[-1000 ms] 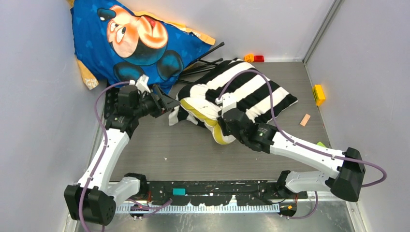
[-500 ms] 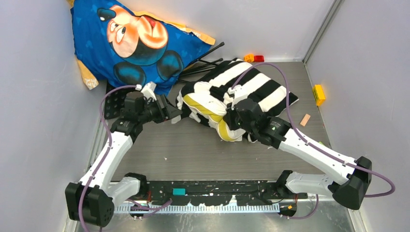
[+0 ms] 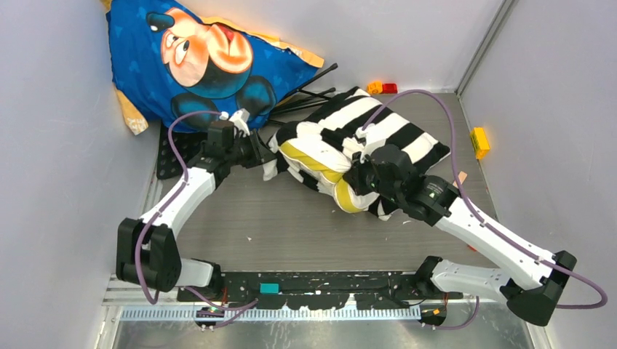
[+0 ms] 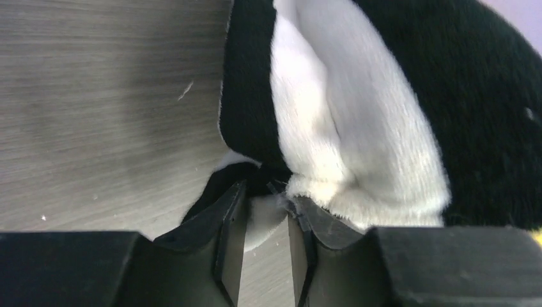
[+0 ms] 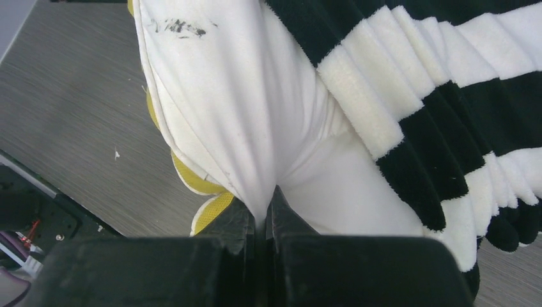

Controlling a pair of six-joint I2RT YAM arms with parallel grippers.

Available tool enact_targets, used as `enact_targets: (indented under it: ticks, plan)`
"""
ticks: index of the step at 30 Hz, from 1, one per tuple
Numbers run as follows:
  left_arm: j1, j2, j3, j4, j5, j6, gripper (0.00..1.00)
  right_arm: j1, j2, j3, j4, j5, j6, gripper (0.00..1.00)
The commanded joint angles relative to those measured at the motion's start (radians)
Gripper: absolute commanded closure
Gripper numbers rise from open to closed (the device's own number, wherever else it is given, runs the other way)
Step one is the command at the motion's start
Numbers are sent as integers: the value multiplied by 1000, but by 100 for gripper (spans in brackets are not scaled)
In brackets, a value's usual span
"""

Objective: Remove the pillowcase from the pillow

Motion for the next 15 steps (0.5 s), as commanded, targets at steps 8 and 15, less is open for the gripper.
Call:
enact_targets:
  ticks: [8, 15]
  plan:
    - [20, 191, 228, 35, -152, 84, 94, -9, -202, 82, 37, -3, -58, 100]
    - [25, 373, 352, -33, -89, 65, 97, -9, -281, 60, 48, -158, -120, 100]
